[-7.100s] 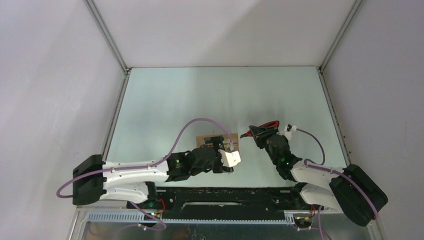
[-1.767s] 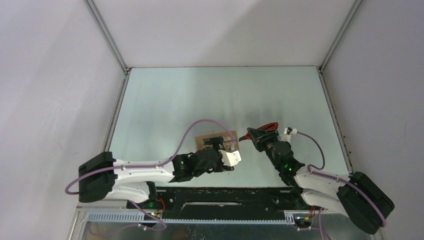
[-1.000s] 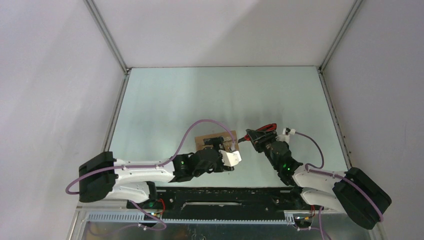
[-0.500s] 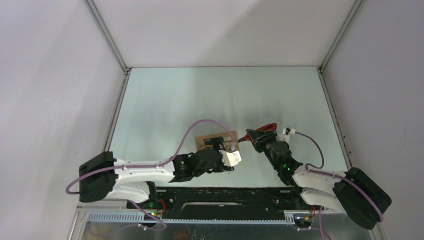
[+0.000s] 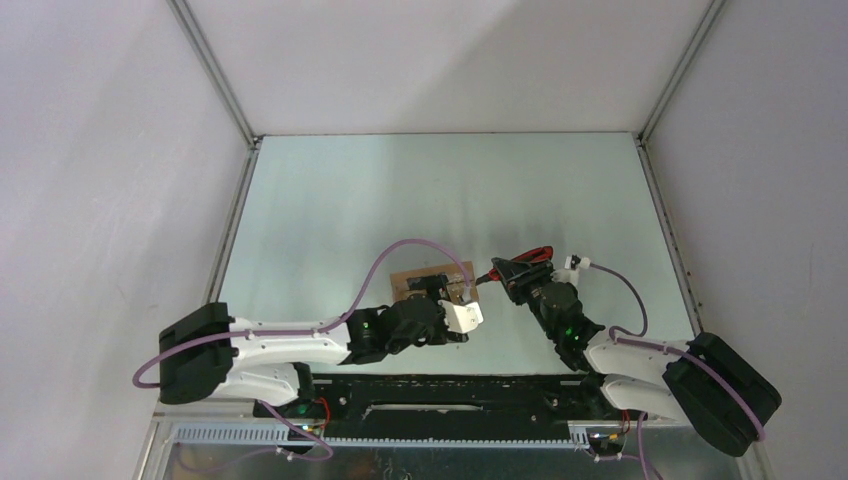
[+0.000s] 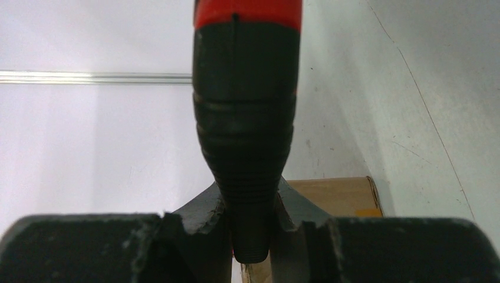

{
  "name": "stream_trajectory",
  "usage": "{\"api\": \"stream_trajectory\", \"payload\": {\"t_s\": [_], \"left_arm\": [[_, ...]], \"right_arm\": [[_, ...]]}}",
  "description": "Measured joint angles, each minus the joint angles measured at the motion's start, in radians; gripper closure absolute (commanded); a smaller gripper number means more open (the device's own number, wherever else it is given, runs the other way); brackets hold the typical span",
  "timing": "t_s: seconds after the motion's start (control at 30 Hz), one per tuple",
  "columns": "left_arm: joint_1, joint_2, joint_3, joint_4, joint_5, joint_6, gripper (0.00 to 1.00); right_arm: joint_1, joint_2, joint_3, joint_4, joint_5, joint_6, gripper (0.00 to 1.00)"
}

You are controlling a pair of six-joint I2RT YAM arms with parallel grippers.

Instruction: Unpack the express box

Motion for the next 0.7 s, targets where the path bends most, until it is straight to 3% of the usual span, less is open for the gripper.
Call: {"api": "stream_trajectory", "payload": {"t_s": [0.7], "left_arm": [[0.0, 0.001, 0.0, 0.001, 0.0, 0.0, 0.0]], "right_arm": [[-0.011, 0.0, -0.006, 0.008, -0.001, 0.0, 1.0]]}}
